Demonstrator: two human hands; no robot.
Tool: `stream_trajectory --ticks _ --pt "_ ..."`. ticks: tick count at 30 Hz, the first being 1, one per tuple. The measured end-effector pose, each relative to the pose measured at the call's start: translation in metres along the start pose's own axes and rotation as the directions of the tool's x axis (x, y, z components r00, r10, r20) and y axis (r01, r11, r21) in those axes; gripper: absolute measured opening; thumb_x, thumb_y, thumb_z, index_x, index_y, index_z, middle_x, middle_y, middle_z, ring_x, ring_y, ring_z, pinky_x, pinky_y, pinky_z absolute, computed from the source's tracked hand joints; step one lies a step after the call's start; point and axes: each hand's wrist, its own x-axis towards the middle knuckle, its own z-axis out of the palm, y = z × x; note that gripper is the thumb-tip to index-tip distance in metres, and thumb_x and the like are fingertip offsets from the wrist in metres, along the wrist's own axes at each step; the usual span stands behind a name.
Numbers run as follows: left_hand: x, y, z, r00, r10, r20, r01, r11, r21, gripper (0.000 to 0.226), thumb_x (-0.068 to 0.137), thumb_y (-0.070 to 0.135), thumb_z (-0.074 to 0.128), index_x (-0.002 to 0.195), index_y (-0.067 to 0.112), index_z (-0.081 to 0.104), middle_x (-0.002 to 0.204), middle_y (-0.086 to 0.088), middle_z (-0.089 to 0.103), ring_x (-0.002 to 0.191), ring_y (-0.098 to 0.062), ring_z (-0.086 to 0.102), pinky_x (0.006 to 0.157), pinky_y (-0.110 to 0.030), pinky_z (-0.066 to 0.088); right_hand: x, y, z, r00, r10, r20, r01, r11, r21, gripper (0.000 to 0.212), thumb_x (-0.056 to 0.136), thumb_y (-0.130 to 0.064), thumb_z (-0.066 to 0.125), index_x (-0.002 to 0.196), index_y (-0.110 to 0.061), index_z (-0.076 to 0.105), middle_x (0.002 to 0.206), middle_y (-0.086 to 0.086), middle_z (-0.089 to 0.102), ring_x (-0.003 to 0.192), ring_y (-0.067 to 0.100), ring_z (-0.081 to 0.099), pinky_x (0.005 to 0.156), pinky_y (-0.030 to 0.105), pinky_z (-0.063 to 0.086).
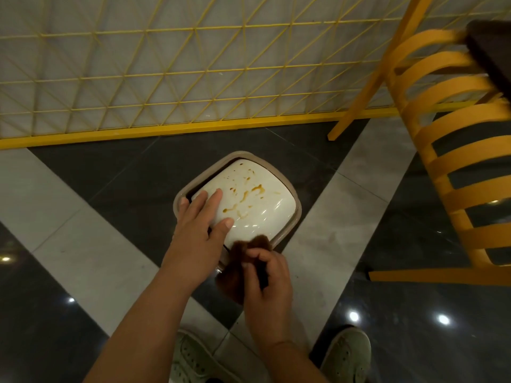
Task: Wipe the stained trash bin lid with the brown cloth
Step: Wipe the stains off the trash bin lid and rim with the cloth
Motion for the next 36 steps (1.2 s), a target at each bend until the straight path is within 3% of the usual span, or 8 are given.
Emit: stream_trajectory --ticks 5,10,15,19,24,28,32,36 --pt "0.0 -0.001 0.0 1.0 -0.001 0.015 0.002 0.999 -0.04 0.057 0.095 0.039 0.041 0.147 0.041 0.017 0.156 0.016 0.0 0.144 -0.012 -0.012 0.117 -0.051 0.013 0.035 -0.005 -0.018 0.992 0.068 -0.105 -0.07 0.998 -0.008 0.032 0.09 -0.009 0.059 0.1 -0.04 0.057 0.114 -0.008 0.058 0.11 -0.004 0.051 0.097 0.02 0.046" --pt "0.0 0.0 0.0 1.0 0.013 0.002 -0.013 0.999 -0.035 0.057 0.095 0.038 0.042 0.147 0.039 0.018 0.156 0.014 0.001 0.145 -0.015 -0.009 0.115 -0.053 0.017 0.104 -0.025 -0.04 0.984 0.08 -0.159 -0.088 0.995 -0.042 0.024 0.094 -0.018 0.056 0.107 -0.037 0.062 0.107 -0.02 0.054 0.099 -0.007 0.053 0.092 0.014 0.043" --pt "0.002 -0.002 -0.004 0.998 -0.001 0.057 0.002 1.0 -0.011 0.059 0.095 0.042 0.041 0.147 0.041 0.013 0.156 0.017 -0.004 0.144 -0.015 -0.011 0.115 -0.056 0.016 0.139 -0.022 -0.051 0.925 0.38 -0.01 -0.38 0.925 0.006 0.025 0.098 -0.022 0.051 0.114 -0.031 0.068 0.105 -0.017 0.062 0.095 0.001 0.055 0.096 0.026 0.044" --pt "-0.002 -0.001 -0.011 0.995 -0.081 -0.06 0.08 0.997 -0.006 0.084 0.085 0.05 0.057 0.147 0.042 0.001 0.156 0.012 -0.015 0.145 -0.021 -0.009 0.114 -0.058 0.013 0.126 -0.019 -0.059 0.899 0.434 0.05 -0.435 0.9 0.021 0.023 0.098 -0.023 0.051 0.107 -0.036 0.067 0.101 -0.019 0.062 0.095 0.003 0.056 0.087 0.022 0.045" --pt "-0.011 -0.018 -0.028 0.918 -0.37 -0.145 0.377 0.926 0.023 0.083 0.069 0.068 0.061 0.137 0.029 0.035 0.133 -0.004 0.047 0.116 -0.027 0.05 0.089 -0.049 0.045 0.077 -0.019 -0.059 0.894 0.439 0.085 -0.445 0.893 0.069 0.021 0.097 -0.02 0.053 0.106 -0.032 0.066 0.106 -0.017 0.062 0.093 -0.001 0.055 0.071 0.014 0.043" --pt "-0.015 -0.023 -0.037 0.898 -0.374 -0.23 0.363 0.927 -0.09 0.063 0.084 0.051 0.058 0.138 0.024 0.038 0.13 -0.001 0.054 0.116 -0.024 0.052 0.09 -0.043 0.043 0.032 -0.012 -0.052 0.885 0.433 0.171 -0.446 0.894 0.045 0.019 0.093 -0.017 0.059 0.101 -0.032 0.068 0.107 -0.014 0.066 0.1 0.005 0.059 0.075 0.015 0.046" --pt "-0.021 -0.025 -0.043 0.929 -0.335 -0.154 0.292 0.924 -0.248 0.089 0.074 0.054 0.069 0.146 0.032 0.022 0.147 0.001 0.037 0.13 -0.026 0.041 0.102 -0.048 0.038 0.026 -0.02 -0.059 0.929 0.361 0.081 -0.366 0.929 0.054 0.023 0.091 -0.016 0.061 0.103 -0.035 0.068 0.109 -0.017 0.065 0.099 0.001 0.06 0.074 0.013 0.049" --pt "-0.024 -0.017 -0.033 0.968 -0.249 0.035 0.251 0.966 -0.068 0.112 0.06 0.056 0.078 0.145 0.045 0.006 0.157 0.001 0.001 0.142 -0.029 0.014 0.107 -0.05 0.03 0.033 -0.033 -0.057 0.994 -0.016 0.109 0.025 0.996 -0.086 0.024 0.089 -0.021 0.062 0.105 -0.038 0.066 0.108 -0.023 0.063 0.101 -0.004 0.06 0.086 0.019 0.052"
